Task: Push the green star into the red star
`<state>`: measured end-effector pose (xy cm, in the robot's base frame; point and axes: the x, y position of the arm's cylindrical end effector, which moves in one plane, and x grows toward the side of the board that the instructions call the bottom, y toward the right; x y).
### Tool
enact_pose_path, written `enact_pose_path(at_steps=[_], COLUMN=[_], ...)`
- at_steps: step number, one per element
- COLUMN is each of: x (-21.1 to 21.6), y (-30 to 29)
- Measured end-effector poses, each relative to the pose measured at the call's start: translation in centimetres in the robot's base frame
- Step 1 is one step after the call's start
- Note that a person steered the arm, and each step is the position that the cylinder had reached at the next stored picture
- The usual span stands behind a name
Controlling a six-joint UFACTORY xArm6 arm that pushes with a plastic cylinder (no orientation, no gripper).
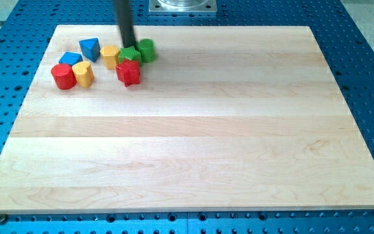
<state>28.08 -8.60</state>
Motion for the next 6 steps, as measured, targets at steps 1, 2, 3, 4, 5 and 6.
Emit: enact_pose_path(at_steps=[1, 2, 3, 4, 5, 6], x=[0.0, -0.2, 1.6, -0.5, -6.7, -6.9], y=[1.3, -2.1, -3.0, -3.2, -6.5, -14.0])
